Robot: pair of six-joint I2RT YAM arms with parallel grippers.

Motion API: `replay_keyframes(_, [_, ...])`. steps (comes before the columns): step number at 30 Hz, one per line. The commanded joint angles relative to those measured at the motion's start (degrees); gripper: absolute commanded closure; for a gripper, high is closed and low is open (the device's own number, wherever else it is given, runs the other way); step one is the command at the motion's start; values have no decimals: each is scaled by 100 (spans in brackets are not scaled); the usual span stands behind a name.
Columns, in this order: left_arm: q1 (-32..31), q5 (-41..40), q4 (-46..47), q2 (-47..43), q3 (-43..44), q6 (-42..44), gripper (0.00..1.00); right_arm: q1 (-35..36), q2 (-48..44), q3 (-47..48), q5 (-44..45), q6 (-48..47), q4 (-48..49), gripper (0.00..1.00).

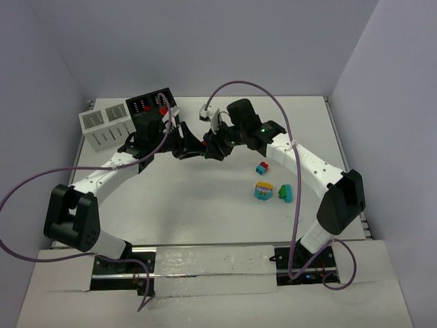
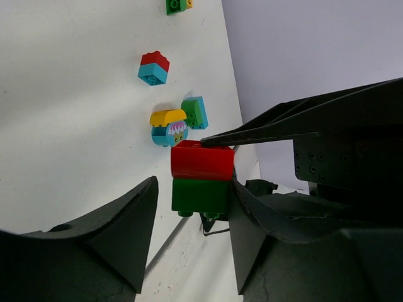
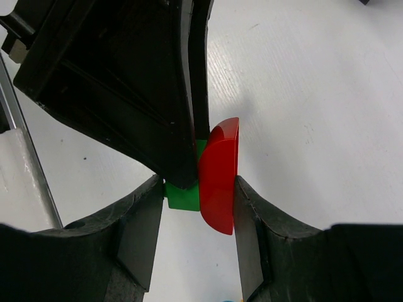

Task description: Sort the legos into containers by color

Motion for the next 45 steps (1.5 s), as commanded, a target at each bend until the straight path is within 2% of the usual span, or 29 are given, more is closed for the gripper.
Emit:
replay_keyframes(1, [-44,206,361,70,10,-100,47,49,-324,270,-187,83,319,72])
replay_keyframes(10, [-44,500,658,46,-197,-339,68,52,-310,264,-113,117,381,69])
replay_keyframes(11, [-46,518,672,37,-221,-327,73,60,-302,270,-103,119,381,59])
replay_keyframes(12, [-53,537,666,11,-227,-296,80,67,-295,270,-90,138,381,38])
replay_keyframes(13, [-44,546,631,-7,-228,-166,95,67,-304,270,-64,155,381,29])
replay_keyframes(14, [-44,532,497,-49,-199,-65,99,60,-332,249,-57,156,381,21])
replay_keyframes(17, [-29,422,170,-154,-96,372,100,51,-388,180,-61,156,372,5])
replay_keyframes(19, [41,494,61,-274,-75,729,100,22,-436,129,-214,159,311,0])
replay_keyframes(22, [120,812,-72,-349,-67,1174,100,-136,-490,73,-561,221,196,0])
replay_keyframes(26, [246,1745,-544,-480,-8,2536,100,-711,-498,76,-1585,262,-117,0])
replay_keyframes(29, [246,2088,-559,-672,-92,3029,100,-981,-341,187,-2365,43,-558,0])
replay_keyframes(37, [246,2496,-411,-977,-208,3259,100,-967,-162,105,-3592,-402,-1155,5])
replay_keyframes(45, [244,2614,-371,-1035,-134,3187,100,-765,-49,38,-3674,-434,-1271,6])
